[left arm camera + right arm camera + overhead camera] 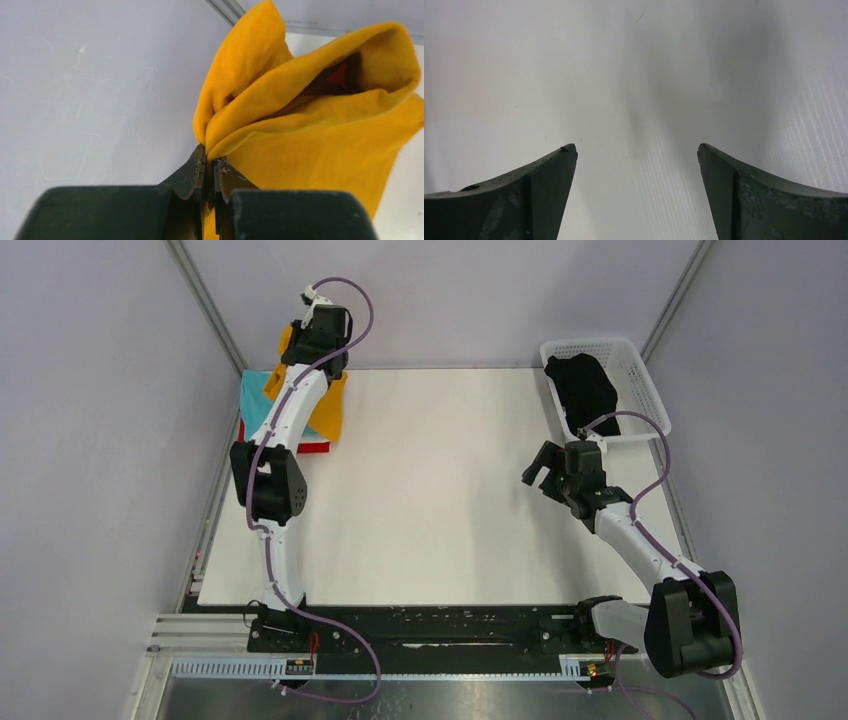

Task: Fold and stack the t-shirts
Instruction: Put the neatly folded tshirt into the corner of the board with the left arm

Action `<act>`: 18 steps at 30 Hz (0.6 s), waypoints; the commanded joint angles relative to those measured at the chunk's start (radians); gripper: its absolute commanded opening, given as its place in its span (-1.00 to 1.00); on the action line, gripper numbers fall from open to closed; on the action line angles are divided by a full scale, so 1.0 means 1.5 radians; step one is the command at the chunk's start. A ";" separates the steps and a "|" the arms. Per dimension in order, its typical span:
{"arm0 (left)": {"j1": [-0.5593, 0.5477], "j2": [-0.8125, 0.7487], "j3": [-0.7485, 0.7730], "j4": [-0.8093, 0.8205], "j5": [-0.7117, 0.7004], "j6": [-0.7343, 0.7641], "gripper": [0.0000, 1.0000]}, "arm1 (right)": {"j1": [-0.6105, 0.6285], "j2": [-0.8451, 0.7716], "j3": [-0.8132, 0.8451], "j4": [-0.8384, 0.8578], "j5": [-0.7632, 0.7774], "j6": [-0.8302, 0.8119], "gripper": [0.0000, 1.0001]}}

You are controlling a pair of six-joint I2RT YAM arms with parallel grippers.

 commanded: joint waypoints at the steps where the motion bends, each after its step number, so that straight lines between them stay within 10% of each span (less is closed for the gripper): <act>1: 0.033 0.037 0.025 0.027 0.000 -0.037 -1.00 | -0.002 0.016 0.035 -0.008 0.003 -0.014 0.99; 14: 0.119 0.120 0.004 0.122 -0.033 -0.021 -0.99 | -0.002 0.047 0.051 -0.028 0.017 -0.022 0.99; 18: 0.135 0.138 0.022 0.084 -0.039 -0.057 0.09 | -0.002 0.046 0.064 -0.049 0.021 -0.028 0.99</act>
